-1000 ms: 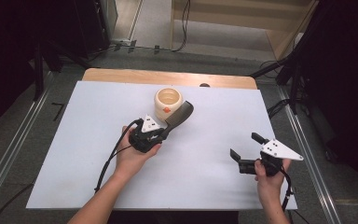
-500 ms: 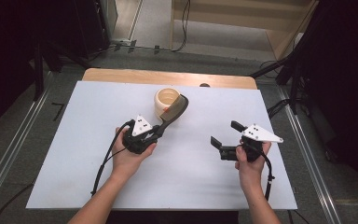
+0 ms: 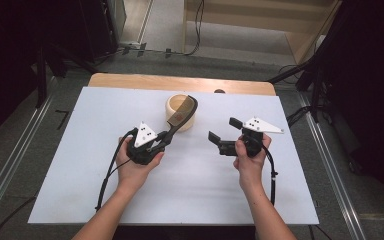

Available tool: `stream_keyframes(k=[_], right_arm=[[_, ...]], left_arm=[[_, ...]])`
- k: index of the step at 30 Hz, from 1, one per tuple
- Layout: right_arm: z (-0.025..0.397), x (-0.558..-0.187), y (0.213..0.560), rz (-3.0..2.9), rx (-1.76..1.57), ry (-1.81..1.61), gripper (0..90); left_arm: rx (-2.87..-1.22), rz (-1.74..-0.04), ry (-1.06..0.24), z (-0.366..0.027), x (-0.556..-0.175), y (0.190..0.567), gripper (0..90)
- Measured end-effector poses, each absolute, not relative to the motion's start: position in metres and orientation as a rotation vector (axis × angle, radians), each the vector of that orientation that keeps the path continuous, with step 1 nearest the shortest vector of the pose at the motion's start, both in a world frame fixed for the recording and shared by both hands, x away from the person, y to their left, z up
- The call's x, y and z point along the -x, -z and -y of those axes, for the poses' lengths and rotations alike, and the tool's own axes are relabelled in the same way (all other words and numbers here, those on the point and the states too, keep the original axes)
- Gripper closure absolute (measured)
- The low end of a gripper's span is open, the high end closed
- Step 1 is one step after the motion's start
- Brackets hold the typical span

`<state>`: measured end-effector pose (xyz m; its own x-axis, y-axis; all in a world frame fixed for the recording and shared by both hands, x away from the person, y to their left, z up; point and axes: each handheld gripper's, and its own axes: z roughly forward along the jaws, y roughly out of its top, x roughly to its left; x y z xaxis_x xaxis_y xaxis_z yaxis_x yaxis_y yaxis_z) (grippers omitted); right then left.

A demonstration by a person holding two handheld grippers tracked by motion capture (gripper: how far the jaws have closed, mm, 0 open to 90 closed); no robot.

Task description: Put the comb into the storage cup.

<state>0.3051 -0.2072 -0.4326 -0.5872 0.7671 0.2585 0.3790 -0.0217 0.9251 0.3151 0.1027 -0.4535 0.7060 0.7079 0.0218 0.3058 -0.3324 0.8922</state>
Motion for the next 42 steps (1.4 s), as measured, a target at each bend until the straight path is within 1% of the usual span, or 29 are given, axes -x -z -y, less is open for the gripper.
stream_keyframes(k=[5, 10, 11, 12, 14, 16, 17, 19, 23, 24, 26, 29, 34, 36, 42], right_arm=[[0.196, -0.314, 0.431, -1.934, -1.245, -1.727, 0.0], [0.185, -0.324, 0.433, -1.961, -1.276, -1.712, 0.0], [0.184, -0.326, 0.433, -1.965, -1.289, -1.71, 1.6], [0.183, -0.328, 0.434, -1.963, -1.311, -1.715, 5.9], [0.182, -0.333, 0.436, -1.948, -1.344, -1.748, 6.9], [0.18, -0.337, 0.437, -1.944, -1.377, -1.769, 12.2], [0.179, -0.339, 0.438, -1.947, -1.389, -1.764, 12.3], [0.175, -0.341, 0.438, -1.956, -1.397, -1.756, 15.8], [0.168, -0.344, 0.439, -1.948, -1.457, -1.724, 26.3], [0.166, -0.345, 0.439, -1.944, -1.48, -1.718, 30.1], [0.166, -0.347, 0.44, -1.948, -1.493, -1.763, 37.9], [0.164, -0.35, 0.442, -1.969, -1.517, -1.811, 45.5], [0.161, -0.352, 0.444, -1.984, -1.54, -1.838, 50.7], [0.161, -0.353, 0.444, -1.975, -1.584, -1.86, 55.0], [0.158, -0.357, 0.445, -1.985, -1.642, -1.924, 61.9]], left_arm=[[-1.911, -0.777, -0.511, -0.103, -0.313, 0.453, 72.9], [-1.898, -0.773, -0.521, -0.102, -0.311, 0.454, 72.9], [-1.895, -0.768, -0.522, -0.102, -0.31, 0.453, 72.9], [-1.892, -0.767, -0.526, -0.102, -0.31, 0.453, 72.9], [-1.886, -0.765, -0.528, -0.101, -0.309, 0.454, 72.9], [-1.886, -0.763, -0.527, -0.101, -0.308, 0.454, 72.9], [-1.886, -0.76, -0.527, -0.1, -0.308, 0.454, 72.9], [-1.885, -0.757, -0.526, -0.1, -0.307, 0.455, 72.9], [-1.878, -0.747, -0.525, -0.098, -0.306, 0.456, 72.9], [-1.876, -0.745, -0.526, -0.098, -0.305, 0.457, 72.9], [-1.875, -0.739, -0.526, -0.097, -0.304, 0.457, 72.9], [-1.872, -0.732, -0.534, -0.096, -0.303, 0.457, 72.9], [-1.867, -0.724, -0.528, -0.093, -0.302, 0.458, 72.9], [-1.866, -0.721, -0.532, -0.092, -0.301, 0.458, 72.9], [-1.869, -0.708, -0.534, -0.087, -0.299, 0.459, 72.9]])
